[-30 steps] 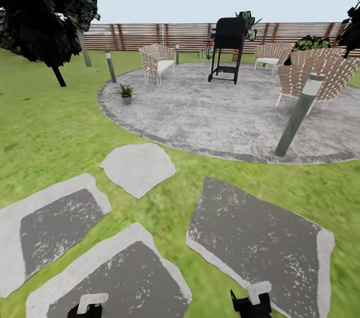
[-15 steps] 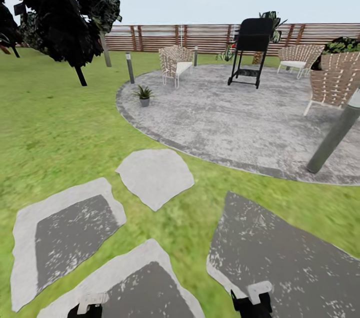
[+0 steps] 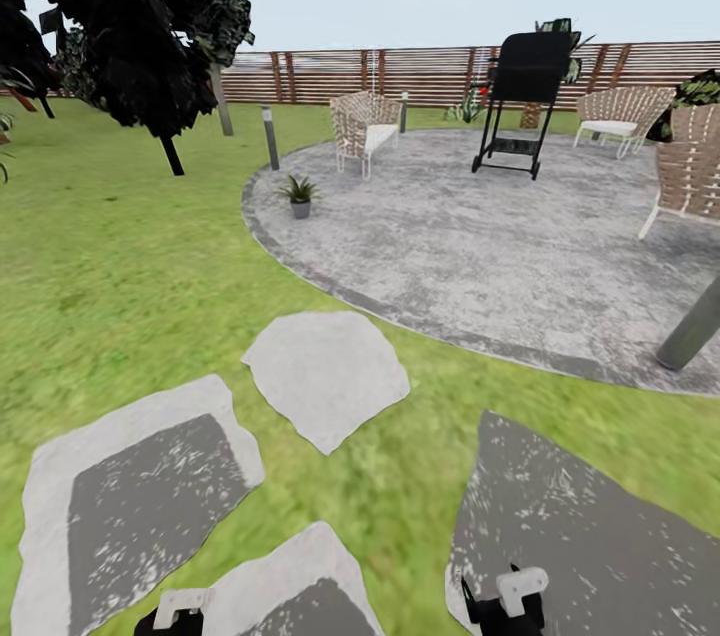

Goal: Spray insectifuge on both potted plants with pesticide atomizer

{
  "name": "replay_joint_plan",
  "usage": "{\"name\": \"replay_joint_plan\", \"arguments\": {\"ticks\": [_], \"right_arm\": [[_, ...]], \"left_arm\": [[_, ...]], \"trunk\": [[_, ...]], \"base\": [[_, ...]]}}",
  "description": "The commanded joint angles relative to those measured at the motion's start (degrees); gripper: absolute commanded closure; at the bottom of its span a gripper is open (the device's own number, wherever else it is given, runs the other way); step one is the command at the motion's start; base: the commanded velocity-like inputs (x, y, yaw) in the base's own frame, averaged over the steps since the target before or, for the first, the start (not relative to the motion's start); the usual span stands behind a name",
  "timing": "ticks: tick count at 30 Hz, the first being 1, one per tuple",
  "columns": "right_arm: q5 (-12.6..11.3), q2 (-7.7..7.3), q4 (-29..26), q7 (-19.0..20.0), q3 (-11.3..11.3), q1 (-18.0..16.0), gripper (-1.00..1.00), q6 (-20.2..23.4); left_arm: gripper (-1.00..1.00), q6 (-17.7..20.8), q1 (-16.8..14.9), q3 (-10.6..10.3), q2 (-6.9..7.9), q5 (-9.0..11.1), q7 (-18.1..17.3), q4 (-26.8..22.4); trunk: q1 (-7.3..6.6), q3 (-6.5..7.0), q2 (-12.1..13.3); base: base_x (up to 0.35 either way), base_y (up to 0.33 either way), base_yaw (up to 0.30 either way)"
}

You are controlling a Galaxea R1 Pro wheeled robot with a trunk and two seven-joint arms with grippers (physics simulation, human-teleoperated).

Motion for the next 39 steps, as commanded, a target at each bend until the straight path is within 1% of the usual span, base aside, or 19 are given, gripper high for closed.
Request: {"name": "replay_joint_plan", "arguments": {"ticks": [1, 16, 18, 19, 20, 22, 24, 39], "right_arm": [[0.4, 0.06, 0.1, -0.01, -0.17, -0.02, -1.0, -0.2], [0.31, 0.37, 0.21, -0.57, -0.25, -0.02, -1.0, -0.33], [0.3, 0.41, 0.13, -1.94, -0.26, -0.02, -1.0, -0.36], [0.28, 0.42, 0.09, -3.26, -0.26, -0.02, -1.0, -0.36], [0.24, 0.43, 0.1, -5.93, -0.22, -0.02, -1.0, -0.34], [0.22, 0.44, 0.18, -7.66, -0.17, -0.02, -1.0, -0.33], [0.21, 0.44, 0.25, -8.22, -0.12, -0.02, -1.0, -0.33], [0.3, 0.47, 0.46, -8.32, 0.09, -0.02, -1.0, -0.24]], "left_arm": [[1.0, -0.18, -0.03, 0.07, 0.0, 0.18, -0.05, 0.05], [1.0, -0.27, 0.42, 0.07, -0.02, -0.01, -0.05, 0.05], [1.0, -0.27, 0.45, 0.07, -0.02, -0.01, -0.05, 0.05], [1.0, -0.27, 0.45, 0.07, -0.02, -0.01, -0.05, 0.05], [1.0, -0.27, 0.48, 0.07, -0.02, -0.01, -0.05, 0.05], [1.0, -0.27, 0.5, 0.07, -0.02, -0.01, -0.05, 0.05], [1.0, -0.27, 0.5, 0.07, -0.02, -0.01, -0.05, 0.05], [1.0, -0.27, 0.61, -0.01, -0.09, -0.07, -0.05, 0.05]], "trunk": [[0.02, -0.05, -0.01], [0.02, -0.04, -0.01], [0.02, -0.04, -0.01], [0.02, -0.04, -0.01], [0.02, -0.04, -0.01], [0.02, -0.04, -0.01], [0.02, -0.04, -0.01], [0.02, -0.04, -0.01]], "base": [[0.321, 0.132, 0.0], [0.331, 0.099, 0.0], [0.336, 0.078, 0.0], [0.337, 0.077, 0.0], [0.336, 0.077, 0.0], [0.336, 0.077, 0.0], [0.336, 0.077, 0.0], [0.336, 0.077, 0.0]]}}
